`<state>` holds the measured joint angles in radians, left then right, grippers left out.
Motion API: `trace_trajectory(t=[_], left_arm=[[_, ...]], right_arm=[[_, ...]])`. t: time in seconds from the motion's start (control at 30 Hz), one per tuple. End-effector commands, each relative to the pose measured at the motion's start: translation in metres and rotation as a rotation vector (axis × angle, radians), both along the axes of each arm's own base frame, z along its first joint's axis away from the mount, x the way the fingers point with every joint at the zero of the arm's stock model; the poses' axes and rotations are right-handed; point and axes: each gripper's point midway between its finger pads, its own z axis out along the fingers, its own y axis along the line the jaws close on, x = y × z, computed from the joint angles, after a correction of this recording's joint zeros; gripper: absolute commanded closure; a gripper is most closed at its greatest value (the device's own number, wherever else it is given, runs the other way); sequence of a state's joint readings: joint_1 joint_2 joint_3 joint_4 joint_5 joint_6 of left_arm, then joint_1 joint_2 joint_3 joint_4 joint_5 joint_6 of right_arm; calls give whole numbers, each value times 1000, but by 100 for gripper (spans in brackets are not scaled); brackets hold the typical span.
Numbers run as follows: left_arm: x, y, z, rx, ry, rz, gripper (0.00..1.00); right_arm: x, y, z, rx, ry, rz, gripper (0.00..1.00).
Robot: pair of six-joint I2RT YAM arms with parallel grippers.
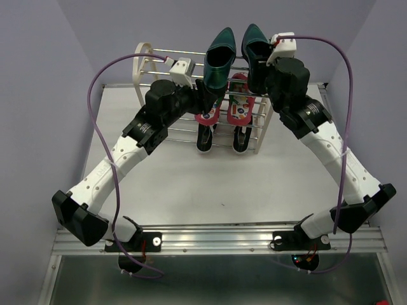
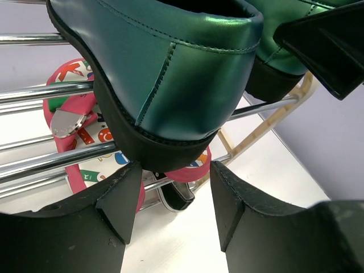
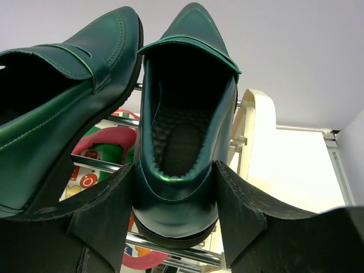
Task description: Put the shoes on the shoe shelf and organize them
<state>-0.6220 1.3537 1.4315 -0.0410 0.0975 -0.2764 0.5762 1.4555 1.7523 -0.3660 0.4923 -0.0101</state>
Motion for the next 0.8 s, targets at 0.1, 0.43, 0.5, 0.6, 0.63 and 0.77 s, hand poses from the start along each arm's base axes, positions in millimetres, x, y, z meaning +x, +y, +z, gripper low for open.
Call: trace_trajectory(t=[0.1, 0.43, 0.5, 0.6, 0.63, 0.77], left_arm=[[3, 2, 52, -80, -134, 26, 38], [2, 0, 46, -82, -117, 18, 38], [2, 0, 44, -79, -116, 15, 38], [1, 1, 43, -79, -113, 17, 38], [0, 1, 42, -81, -108, 15, 37], [-3, 2, 44, -86, -110, 11, 35]], right_arm=[[-37, 1, 66, 225, -137, 97, 78], [-38, 6, 53, 244, -90, 118, 75], [-38, 8, 46, 249, -69, 119, 72], [-35, 6, 33, 249, -41, 90, 60], [-34, 6, 25, 243, -28, 86, 57], [-32, 20, 12, 252, -21, 145, 50]])
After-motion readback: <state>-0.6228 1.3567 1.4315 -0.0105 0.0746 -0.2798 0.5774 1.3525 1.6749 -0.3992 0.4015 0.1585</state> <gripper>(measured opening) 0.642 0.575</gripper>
